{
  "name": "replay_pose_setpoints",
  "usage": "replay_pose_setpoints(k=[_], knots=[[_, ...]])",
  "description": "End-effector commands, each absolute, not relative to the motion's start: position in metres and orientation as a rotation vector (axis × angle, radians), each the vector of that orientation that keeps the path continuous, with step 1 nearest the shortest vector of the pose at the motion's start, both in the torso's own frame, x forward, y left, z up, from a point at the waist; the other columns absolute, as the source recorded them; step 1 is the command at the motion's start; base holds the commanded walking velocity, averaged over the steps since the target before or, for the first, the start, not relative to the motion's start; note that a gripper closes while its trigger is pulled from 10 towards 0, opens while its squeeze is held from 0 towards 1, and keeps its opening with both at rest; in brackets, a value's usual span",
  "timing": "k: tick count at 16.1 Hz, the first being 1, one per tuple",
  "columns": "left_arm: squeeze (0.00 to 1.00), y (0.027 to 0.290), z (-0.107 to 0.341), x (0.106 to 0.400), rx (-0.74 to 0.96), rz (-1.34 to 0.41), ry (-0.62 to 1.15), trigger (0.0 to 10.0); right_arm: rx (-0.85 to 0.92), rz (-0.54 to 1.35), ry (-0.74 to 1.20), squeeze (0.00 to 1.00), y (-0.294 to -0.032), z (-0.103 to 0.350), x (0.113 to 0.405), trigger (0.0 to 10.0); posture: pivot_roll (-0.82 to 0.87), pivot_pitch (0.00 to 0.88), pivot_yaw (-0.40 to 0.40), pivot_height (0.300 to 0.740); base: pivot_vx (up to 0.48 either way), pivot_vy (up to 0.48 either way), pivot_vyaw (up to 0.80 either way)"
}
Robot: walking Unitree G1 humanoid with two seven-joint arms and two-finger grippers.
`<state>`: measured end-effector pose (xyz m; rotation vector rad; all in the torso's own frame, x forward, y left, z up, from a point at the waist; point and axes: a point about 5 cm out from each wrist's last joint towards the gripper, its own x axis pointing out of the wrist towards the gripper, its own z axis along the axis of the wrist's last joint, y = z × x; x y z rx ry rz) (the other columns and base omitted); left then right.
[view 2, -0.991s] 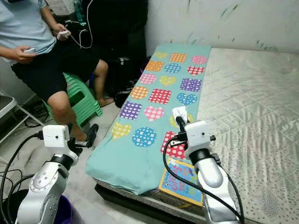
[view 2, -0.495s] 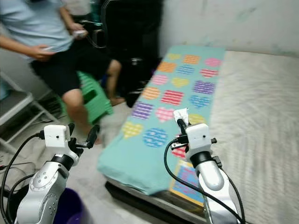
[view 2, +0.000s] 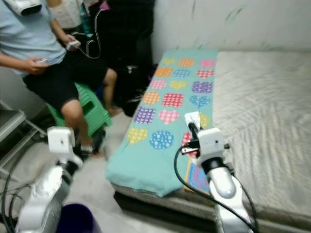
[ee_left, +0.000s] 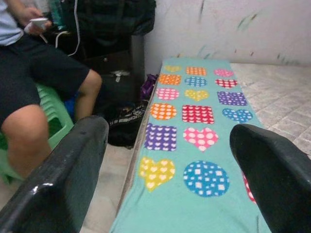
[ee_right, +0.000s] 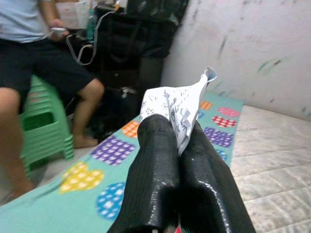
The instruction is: Clean up the room
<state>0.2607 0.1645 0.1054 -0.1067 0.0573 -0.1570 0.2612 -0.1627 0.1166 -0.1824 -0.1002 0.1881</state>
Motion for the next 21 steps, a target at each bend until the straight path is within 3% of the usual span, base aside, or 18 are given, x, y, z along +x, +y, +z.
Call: replay_pose_setpoints(k=[1,8,21], knots=[[0.0,0.173,0.107,0.26,-0.086,-0.133,0.057,10.0,-0.17,0.208,-0.139,0.0,-0.155,0.125,0.265,10.0,-0.26,0.0,0.117,0.74,0.0,0.0,0.0],[0.0,0.174,0.112,0.263,-0.085,-0.133,0.035,10.0,-0.178,0.222,-0.17,0.0,-0.15,0.13,0.268,10.0,-0.26,0.0,0.123,0.74,0.0,0.0,0.06],[0.0,0.175,0.113,0.262,-0.068,-0.133,0.033,10.0,-0.16,0.252,-0.172,0.0,-0.141,0.129,0.267,10.0,-0.24,0.0,0.122,0.74,0.0,0.0,0.77]])
